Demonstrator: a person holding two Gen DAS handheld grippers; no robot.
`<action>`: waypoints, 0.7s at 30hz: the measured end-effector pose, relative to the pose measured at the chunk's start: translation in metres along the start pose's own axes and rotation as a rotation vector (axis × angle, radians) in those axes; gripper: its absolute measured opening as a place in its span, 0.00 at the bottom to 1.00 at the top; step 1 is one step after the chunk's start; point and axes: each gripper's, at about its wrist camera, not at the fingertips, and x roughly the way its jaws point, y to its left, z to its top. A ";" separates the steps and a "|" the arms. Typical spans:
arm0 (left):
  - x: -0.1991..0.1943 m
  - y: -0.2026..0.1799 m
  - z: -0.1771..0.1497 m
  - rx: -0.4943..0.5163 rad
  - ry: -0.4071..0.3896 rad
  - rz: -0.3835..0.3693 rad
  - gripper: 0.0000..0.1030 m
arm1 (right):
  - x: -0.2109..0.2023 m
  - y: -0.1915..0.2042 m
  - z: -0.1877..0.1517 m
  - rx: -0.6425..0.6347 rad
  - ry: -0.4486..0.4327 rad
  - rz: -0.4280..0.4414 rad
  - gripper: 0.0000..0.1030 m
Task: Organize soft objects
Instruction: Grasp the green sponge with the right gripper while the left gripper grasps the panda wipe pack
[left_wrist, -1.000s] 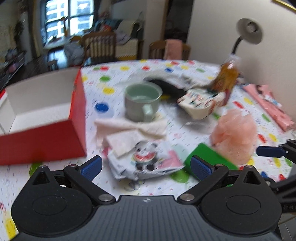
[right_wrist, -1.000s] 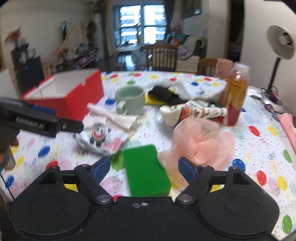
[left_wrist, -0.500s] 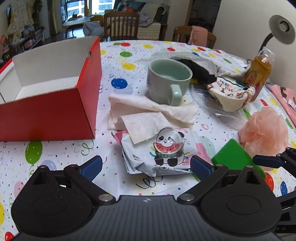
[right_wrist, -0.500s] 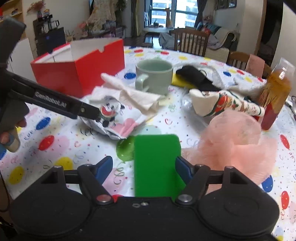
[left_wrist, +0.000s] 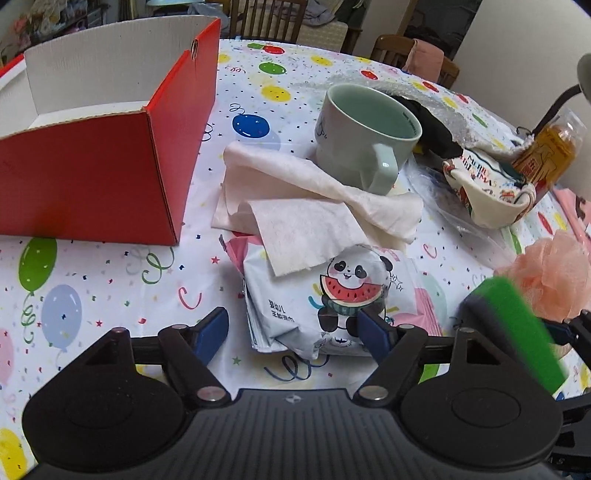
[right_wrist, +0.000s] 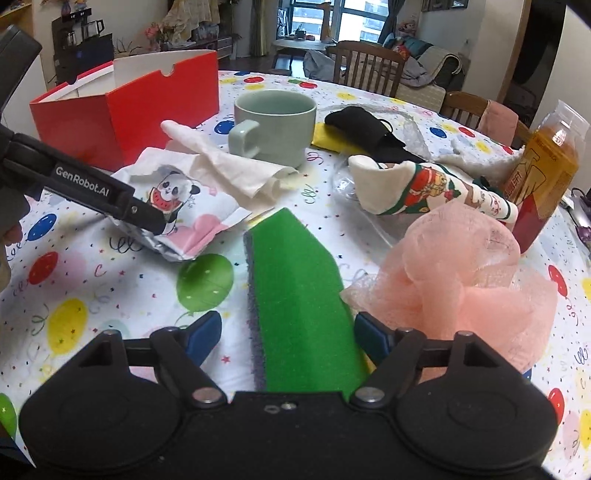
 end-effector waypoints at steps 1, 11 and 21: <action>0.000 0.000 0.001 -0.005 -0.002 -0.001 0.74 | -0.001 -0.001 0.001 0.002 -0.002 0.007 0.77; -0.003 0.002 0.004 -0.046 -0.009 -0.044 0.42 | 0.004 0.005 -0.002 -0.007 0.015 0.049 0.75; -0.022 0.007 0.001 -0.067 -0.020 -0.015 0.31 | -0.007 0.014 0.000 -0.039 0.007 0.085 0.65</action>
